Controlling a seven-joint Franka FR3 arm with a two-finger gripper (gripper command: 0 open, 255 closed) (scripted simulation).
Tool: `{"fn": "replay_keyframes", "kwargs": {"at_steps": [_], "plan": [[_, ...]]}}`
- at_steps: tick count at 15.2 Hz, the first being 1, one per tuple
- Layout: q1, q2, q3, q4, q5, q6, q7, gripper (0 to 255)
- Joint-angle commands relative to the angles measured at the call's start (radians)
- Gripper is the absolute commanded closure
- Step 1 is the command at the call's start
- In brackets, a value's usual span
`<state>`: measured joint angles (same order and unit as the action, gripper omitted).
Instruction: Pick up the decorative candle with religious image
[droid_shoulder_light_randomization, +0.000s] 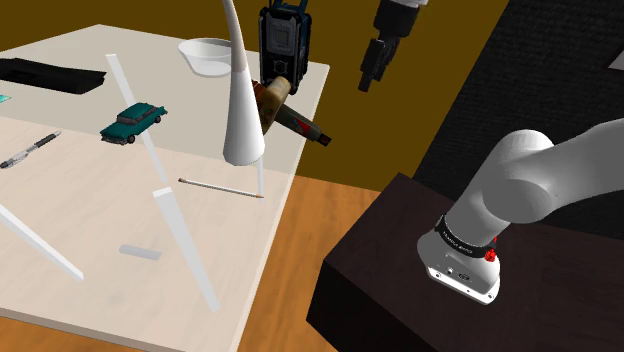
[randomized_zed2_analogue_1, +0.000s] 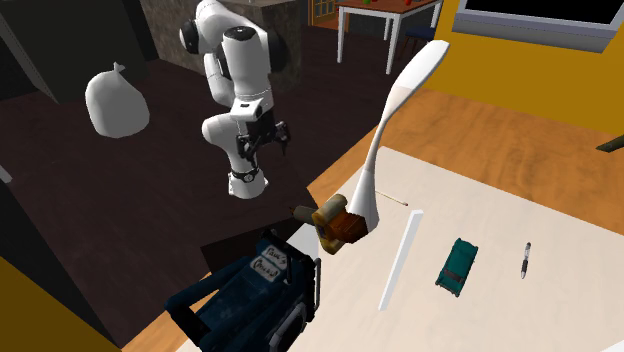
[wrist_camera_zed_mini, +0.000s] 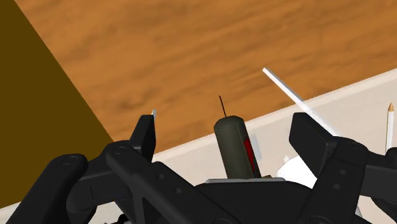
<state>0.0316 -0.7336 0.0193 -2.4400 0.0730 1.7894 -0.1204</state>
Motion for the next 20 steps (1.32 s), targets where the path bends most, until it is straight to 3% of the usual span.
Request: {"fn": "replay_keyframes", "kwargs": {"at_steps": [1, 8, 15, 20], "plan": [[0.014, 0.036, 0.002, -0.025, 0.009, 0.105, -0.026, 0], [0.074, 0.204, 0.016, -0.061, 0.049, 0.45, -0.115, 0], [0.144, 0.421, 0.023, -0.015, 0.105, 0.76, -0.223, 0], [0.157, 0.472, 0.022, -0.037, 0.125, 0.846, -0.248, 0]]}}
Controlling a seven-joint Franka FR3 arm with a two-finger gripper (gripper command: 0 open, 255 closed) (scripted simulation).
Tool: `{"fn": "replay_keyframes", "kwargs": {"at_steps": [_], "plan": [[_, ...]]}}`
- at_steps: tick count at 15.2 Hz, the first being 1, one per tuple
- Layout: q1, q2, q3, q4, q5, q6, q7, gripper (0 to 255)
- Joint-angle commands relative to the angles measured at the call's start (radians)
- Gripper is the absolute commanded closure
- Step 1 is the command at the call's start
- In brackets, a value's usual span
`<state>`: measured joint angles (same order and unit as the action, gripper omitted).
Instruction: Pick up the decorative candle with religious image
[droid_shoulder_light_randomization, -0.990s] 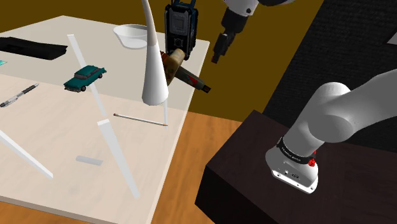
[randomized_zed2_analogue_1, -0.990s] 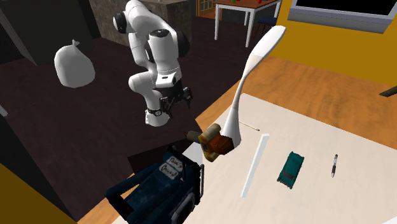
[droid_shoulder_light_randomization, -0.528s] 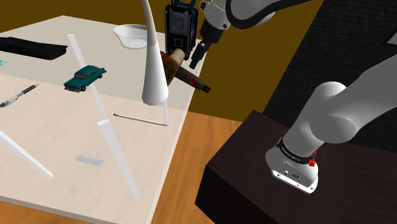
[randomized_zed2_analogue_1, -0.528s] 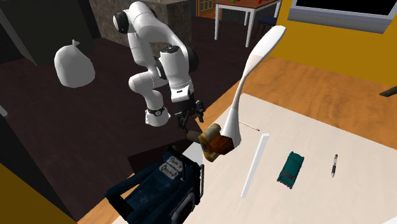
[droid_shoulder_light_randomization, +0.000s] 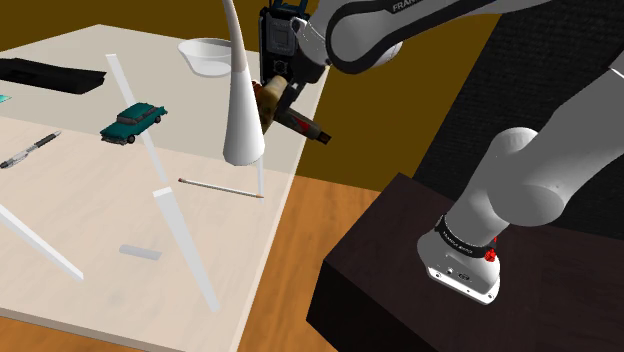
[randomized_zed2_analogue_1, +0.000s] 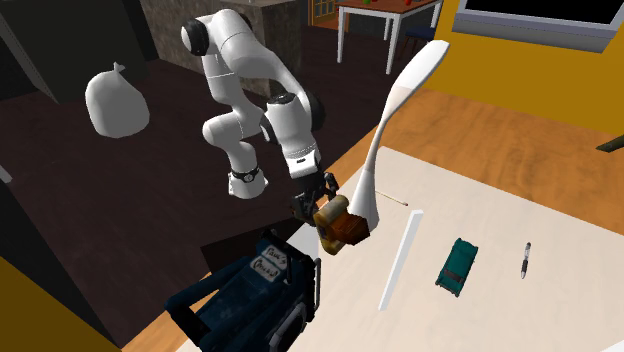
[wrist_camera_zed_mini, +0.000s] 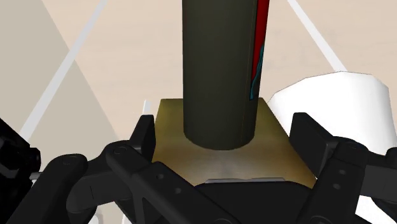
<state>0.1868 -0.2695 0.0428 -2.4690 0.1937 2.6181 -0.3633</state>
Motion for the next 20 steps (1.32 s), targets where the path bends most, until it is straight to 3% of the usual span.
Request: {"fn": "replay_keyframes", "kwargs": {"at_steps": [1, 5, 6, 15, 20], "plan": [[0.004, 0.016, -0.002, -0.015, 0.008, 0.032, -0.009, 0], [0.008, 0.037, -0.003, -0.032, 0.018, 0.07, -0.019, 0], [0.008, 0.035, -0.004, -0.033, 0.018, 0.07, -0.02, 255], [0.008, 0.037, -0.003, -0.032, 0.018, 0.07, -0.019, 255], [0.0, -0.002, 0.0, 0.003, -0.001, -0.003, -0.001, 255]]}}
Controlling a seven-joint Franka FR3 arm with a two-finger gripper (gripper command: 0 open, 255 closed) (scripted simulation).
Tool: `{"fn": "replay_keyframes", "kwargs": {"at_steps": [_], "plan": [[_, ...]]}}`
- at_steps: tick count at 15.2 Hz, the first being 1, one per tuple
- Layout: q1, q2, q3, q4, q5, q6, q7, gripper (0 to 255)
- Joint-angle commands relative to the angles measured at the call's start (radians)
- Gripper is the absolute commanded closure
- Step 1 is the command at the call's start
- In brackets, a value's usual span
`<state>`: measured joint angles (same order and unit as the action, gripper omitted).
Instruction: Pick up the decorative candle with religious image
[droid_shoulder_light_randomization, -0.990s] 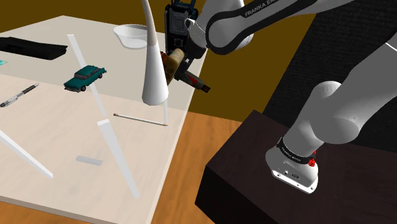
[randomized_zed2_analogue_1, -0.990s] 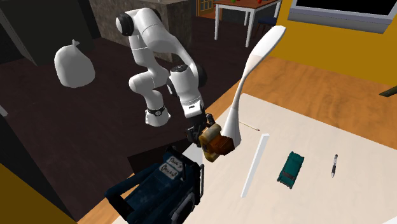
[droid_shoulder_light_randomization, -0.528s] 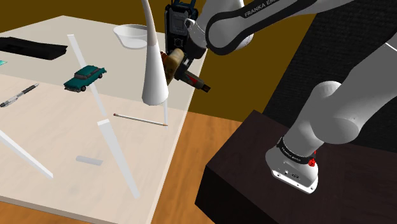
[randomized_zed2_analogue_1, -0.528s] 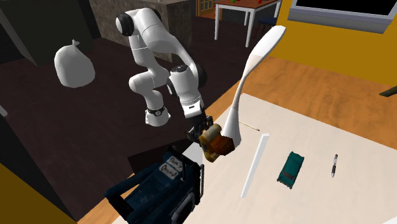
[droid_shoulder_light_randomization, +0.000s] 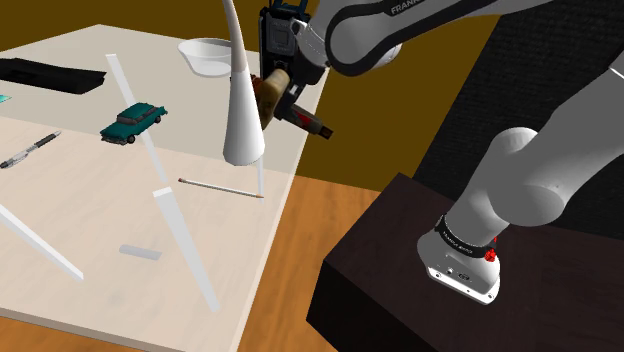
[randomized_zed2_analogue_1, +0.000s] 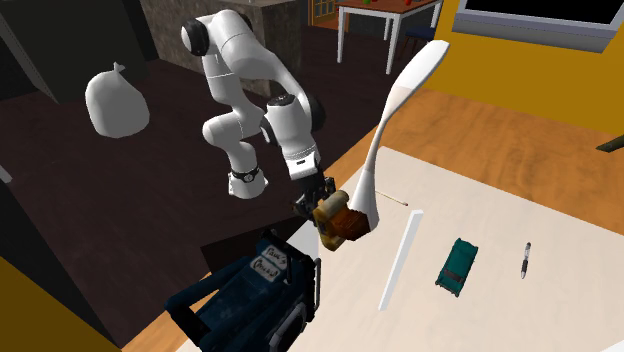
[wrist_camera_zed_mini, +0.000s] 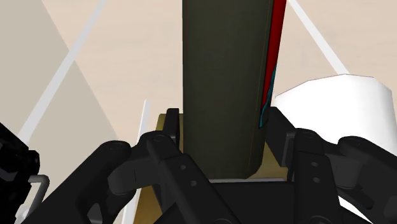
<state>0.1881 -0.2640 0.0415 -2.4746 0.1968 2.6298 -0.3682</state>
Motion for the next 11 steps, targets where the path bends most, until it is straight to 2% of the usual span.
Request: {"fn": "replay_keyframes", "kwargs": {"at_steps": [1, 11], "plan": [[-0.003, -0.015, 0.001, 0.016, -0.007, -0.03, 0.007, 255], [-0.013, -0.068, 0.003, 0.095, -0.03, -0.161, 0.032, 255]]}}
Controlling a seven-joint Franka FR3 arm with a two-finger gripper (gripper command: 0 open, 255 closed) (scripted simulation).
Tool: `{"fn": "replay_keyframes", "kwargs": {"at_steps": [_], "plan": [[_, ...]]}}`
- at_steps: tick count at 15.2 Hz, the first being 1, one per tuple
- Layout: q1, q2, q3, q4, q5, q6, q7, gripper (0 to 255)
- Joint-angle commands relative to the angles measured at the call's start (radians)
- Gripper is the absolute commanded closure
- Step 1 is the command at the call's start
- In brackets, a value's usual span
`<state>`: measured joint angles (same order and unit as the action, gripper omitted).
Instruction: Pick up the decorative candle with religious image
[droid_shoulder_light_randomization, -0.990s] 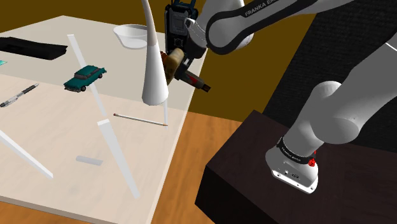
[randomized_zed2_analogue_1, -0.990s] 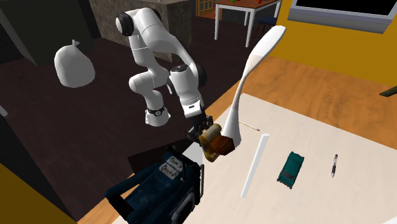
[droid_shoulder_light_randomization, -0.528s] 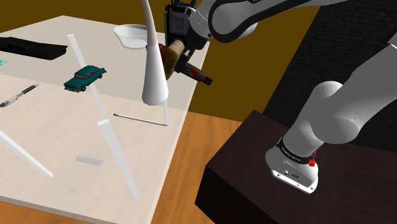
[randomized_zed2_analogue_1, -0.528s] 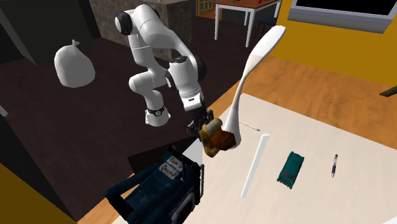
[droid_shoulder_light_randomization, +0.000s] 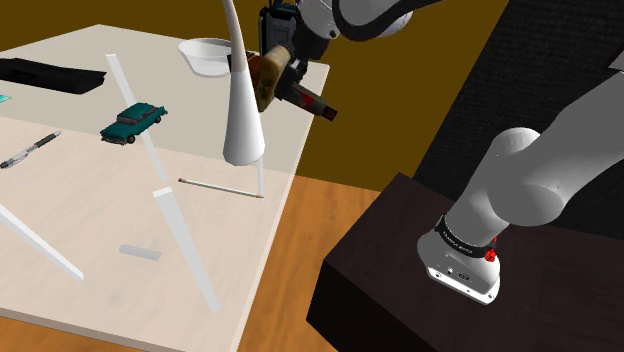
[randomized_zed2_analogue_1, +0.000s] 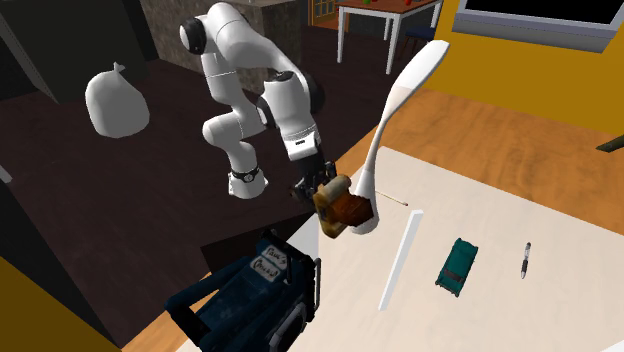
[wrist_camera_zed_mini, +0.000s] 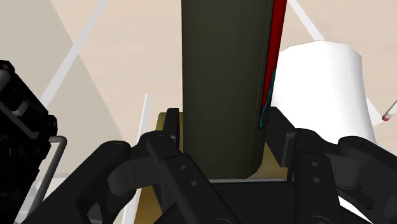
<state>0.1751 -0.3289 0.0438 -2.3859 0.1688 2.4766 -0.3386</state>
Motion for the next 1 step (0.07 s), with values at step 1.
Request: {"fn": "replay_keyframes", "kwargs": {"at_steps": [1], "plan": [[0.0, -0.002, 0.001, 0.007, -0.002, -0.008, 0.002, 255]]}}
